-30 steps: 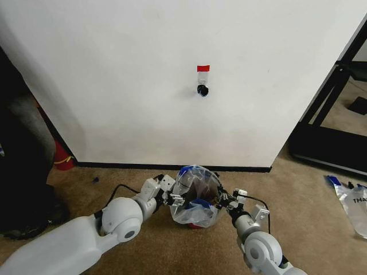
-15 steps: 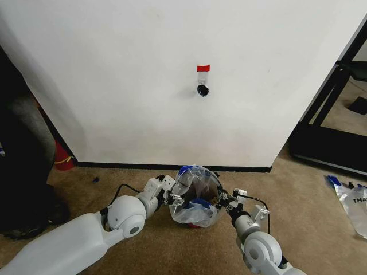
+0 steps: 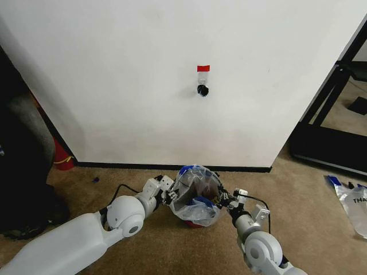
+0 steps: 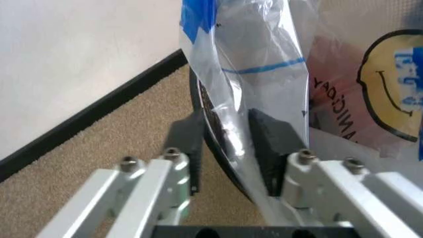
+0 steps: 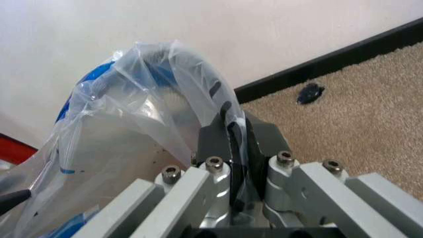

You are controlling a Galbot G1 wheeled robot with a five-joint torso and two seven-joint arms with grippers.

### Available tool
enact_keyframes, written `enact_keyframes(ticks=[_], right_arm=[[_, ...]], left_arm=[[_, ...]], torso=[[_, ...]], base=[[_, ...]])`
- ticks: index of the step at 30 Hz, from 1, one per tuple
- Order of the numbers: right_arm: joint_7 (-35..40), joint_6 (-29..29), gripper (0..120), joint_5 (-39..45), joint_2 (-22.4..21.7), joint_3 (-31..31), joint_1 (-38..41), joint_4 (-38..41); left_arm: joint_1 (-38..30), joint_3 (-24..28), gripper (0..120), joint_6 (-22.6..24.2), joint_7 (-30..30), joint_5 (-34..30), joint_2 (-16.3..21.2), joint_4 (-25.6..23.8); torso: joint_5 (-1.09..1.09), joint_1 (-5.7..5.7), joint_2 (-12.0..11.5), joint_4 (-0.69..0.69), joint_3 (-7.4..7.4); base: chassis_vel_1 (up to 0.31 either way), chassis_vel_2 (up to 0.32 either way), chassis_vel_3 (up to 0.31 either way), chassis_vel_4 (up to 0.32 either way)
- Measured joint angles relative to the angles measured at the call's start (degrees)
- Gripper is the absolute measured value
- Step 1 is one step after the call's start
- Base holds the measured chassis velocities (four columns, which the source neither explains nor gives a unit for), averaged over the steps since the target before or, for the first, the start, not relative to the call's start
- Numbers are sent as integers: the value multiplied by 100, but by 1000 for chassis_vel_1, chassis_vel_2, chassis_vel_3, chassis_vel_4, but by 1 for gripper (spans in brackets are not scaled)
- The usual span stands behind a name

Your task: Pick up the garbage bag from the wall and place it over the trash bin.

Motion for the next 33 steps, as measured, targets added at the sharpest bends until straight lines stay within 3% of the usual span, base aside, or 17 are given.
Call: enact_keyframes(ticks=[7,21,33], right_arm=[[0,5,2,45,-5,9,-10,16],[-97,48,2,71,-31,19,-88,55],[-939,390,2,205,-222,109,-301,156]], left_arm=[[-18,-9,0,0,-9,-34,-17,43],[-97,-352,0,-8,-90,-359,69,95],[120,-889,0,51,-1,-727,271,273]], torso=[[0,0,0,0,0],[0,0,0,0,0],[0,0,1,0,0]], base=[[0,0,0,0],[0,0,0,0],[0,0,0,0]])
